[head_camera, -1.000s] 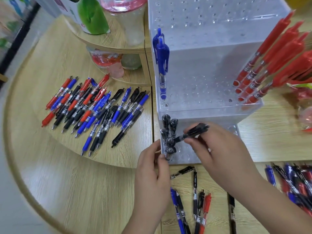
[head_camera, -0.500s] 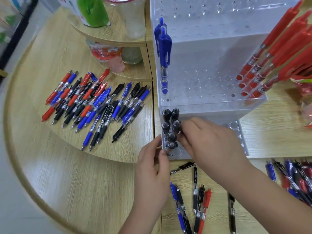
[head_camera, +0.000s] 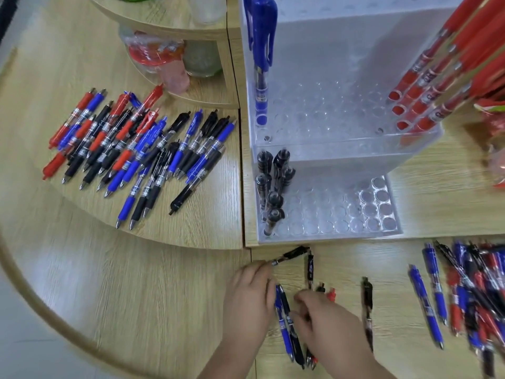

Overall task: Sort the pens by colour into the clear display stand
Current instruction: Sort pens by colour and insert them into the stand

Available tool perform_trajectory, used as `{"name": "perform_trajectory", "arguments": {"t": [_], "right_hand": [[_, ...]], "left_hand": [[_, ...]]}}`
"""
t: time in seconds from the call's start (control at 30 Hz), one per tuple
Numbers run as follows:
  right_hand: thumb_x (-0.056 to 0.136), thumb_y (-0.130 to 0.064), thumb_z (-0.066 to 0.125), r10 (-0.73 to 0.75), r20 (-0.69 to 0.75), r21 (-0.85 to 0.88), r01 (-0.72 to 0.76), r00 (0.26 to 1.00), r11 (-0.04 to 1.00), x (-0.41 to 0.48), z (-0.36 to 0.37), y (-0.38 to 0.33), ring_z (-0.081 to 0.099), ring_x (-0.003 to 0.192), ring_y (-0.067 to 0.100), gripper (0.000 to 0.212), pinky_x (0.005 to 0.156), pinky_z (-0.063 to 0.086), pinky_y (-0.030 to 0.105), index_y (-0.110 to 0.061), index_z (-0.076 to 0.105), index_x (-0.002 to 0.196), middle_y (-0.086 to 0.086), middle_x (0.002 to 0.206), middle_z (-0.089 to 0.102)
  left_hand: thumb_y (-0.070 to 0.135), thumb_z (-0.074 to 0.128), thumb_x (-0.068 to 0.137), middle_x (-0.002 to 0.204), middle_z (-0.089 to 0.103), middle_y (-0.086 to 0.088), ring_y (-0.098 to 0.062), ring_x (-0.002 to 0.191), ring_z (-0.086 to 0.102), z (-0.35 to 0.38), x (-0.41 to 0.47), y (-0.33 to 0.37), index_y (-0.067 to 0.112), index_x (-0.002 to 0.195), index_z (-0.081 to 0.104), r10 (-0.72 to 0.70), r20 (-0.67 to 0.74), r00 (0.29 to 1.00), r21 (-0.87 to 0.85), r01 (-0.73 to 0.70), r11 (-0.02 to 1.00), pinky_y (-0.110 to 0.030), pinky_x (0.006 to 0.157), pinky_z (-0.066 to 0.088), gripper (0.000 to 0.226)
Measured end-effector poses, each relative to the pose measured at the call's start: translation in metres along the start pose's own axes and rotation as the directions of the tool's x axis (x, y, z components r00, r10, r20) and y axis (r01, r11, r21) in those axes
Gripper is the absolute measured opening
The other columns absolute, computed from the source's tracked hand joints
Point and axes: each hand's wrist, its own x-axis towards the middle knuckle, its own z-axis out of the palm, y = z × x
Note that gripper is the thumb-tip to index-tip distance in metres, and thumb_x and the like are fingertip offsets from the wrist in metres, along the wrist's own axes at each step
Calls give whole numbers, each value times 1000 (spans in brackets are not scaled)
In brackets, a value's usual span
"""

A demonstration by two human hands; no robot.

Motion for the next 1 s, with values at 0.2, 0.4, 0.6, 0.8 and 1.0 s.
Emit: {"name": "perform_trajectory", "arguments": {"t": [0.2, 0.4, 0.6, 0.8, 1.0], "right_hand": [[95, -48, 39, 97, 116, -162, -78, 989, 984, 13, 25, -25, 67, 92, 20, 32, 61, 40, 31, -22, 51, 109, -3, 105, 62], [93, -42, 43, 137, 134, -91, -125, 981, 988, 16, 31, -38, 66, 99, 21, 26, 67, 43, 29, -22, 55, 103, -1, 106, 66], [91, -57, 48, 141, 106, 106, -152, 984, 983, -2, -5, -25, 61, 84, 7, 26, 70, 47, 27, -31, 48, 96, -11, 89, 64], [77, -25, 79, 122, 102, 655, -159, 987, 739, -46, -94, -10, 56, 51, 7, 27, 55, 44, 16, -40, 58, 84, -2, 71, 71], [35, -69, 87, 76, 54, 964, -72, 996, 257, -47, -170, -22, 52, 42, 24, 70, 40, 42, 21, -18, 72, 80, 23, 66, 67]], "left_hand": [[33, 84, 67, 88, 68, 4, -21, 78, 64, 20, 26, 6, 26, 96, 74, -109, 34, 993, 232, 98, 968, -33, 64, 51, 31], [31, 81, 70, 78, 64, 7, -20, 73, 61, 21, 26, 7, 28, 79, 71, -87, 47, 995, 216, 75, 973, -33, 61, 49, 14], [34, 55, 89, 85, 61, 8, -14, 72, 61, -1, 5, -10, 25, 88, 67, 70, -61, 996, 142, -61, 988, -26, 57, 52, 15], [33, 58, 87, 96, 64, 9, -4, 80, 63, -55, -22, 7, 24, 95, 70, 123, -270, 955, -112, -158, 981, -19, 60, 53, 16], [24, 68, 78, 87, 67, 11, -2, 79, 67, -119, -7, 82, 34, 83, 71, -44, -551, 833, -404, -220, 888, -14, 68, 52, 12]]}}
